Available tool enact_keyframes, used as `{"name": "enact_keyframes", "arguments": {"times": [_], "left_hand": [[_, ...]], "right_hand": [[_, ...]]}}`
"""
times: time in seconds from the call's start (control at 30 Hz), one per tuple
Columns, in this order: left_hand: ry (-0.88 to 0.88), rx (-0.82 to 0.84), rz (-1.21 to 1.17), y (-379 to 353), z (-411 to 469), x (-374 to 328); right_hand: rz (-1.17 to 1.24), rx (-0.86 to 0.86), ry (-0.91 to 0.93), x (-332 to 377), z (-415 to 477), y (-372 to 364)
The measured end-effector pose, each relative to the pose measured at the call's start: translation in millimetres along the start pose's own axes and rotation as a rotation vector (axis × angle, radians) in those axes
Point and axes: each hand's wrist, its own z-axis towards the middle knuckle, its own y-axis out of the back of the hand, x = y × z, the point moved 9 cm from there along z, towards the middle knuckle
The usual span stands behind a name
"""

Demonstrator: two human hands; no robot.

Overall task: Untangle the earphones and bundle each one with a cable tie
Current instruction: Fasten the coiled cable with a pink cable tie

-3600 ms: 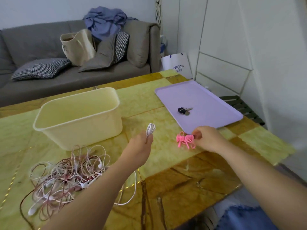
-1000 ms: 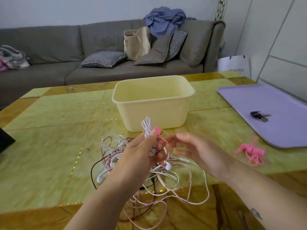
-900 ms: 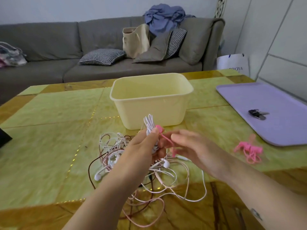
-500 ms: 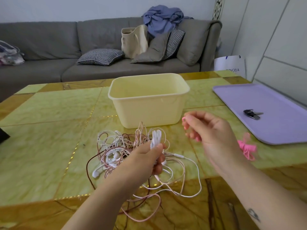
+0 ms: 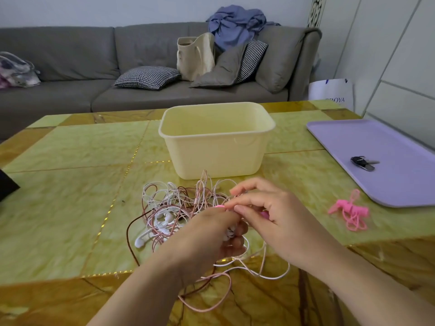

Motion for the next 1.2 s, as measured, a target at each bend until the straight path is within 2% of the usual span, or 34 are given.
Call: {"name": "enact_keyframes", "arguments": {"times": [0.13, 0.23, 0.37, 0.5, 0.67, 0.9, 1.2], "left_hand": [[0.057, 0.081, -0.193, -6, -2, -2], [0.028, -0.008, -0.239, 1, 3, 0], [-0.05, -0.079, -0.359, 6, 8, -4], [-0.103, -0.088, -0.509, 9, 7, -11], [-0.122, -0.087, -0.618, 10, 6, -12], [-0.119, 0.037, -0.622, -4, 1, -20], [-0.194, 0.052, -0.367, -6, -3, -22]], "right_hand": [[0.02, 0.037, -0.036, -4, 1, -3], [0.016, 0.029, 0.019, 2, -1, -3], [-0.122, -0.162, 0.174, 13, -7, 11], [-0.063, -0.281, 0.146, 11, -8, 25], [0.203, -0.021, -0.186, -14, -1, 9], [0.348, 0.112, -0.245, -28, 3, 14], [0.467, 0.224, -0.345, -47, 1, 10]]}}
